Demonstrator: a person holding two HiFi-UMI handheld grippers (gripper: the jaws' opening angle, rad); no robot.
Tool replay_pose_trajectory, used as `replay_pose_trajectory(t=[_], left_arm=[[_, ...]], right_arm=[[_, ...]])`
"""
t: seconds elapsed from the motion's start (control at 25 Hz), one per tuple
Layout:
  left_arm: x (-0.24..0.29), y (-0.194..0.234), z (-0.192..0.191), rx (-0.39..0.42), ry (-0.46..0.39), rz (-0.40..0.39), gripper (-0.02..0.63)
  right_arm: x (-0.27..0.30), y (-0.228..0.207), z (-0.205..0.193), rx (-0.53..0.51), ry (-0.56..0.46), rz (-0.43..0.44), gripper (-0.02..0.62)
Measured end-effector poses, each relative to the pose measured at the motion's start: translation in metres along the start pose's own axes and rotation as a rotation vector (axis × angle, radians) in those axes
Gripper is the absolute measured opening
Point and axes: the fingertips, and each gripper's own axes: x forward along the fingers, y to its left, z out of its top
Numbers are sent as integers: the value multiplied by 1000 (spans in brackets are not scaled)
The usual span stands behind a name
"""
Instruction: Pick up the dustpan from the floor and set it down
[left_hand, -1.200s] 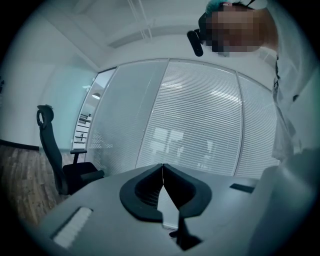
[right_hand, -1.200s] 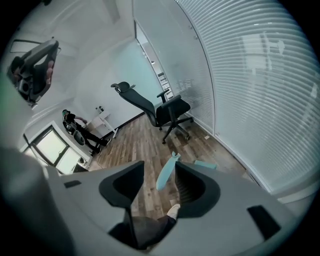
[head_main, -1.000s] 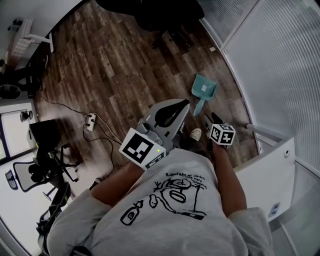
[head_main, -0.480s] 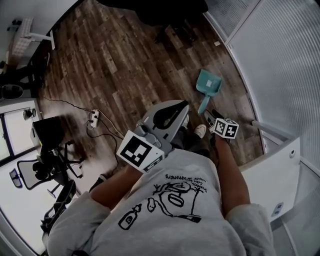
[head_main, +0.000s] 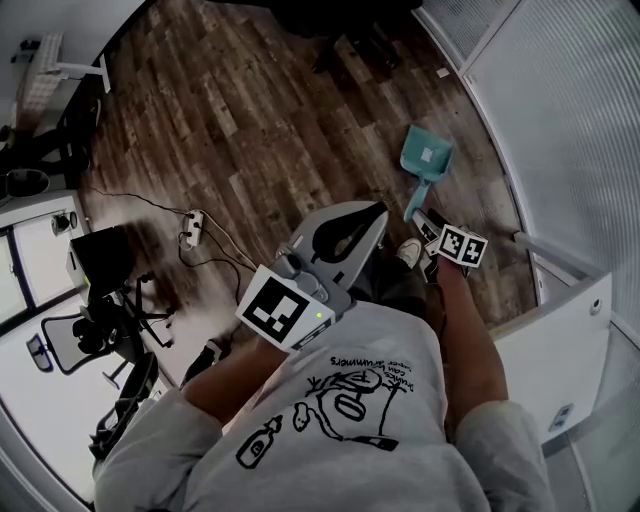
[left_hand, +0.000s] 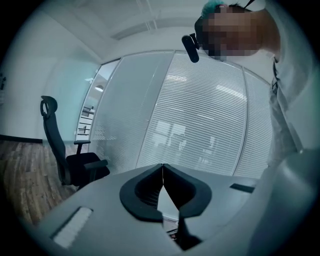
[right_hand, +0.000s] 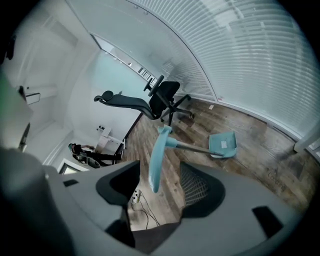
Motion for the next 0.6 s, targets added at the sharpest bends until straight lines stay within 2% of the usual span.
replay_pose_trajectory(t=[0.6], left_arm=[[-3,11,-28,-16,48,28,2]], right_arm=[[38,-4,-2,71,4,107,216]])
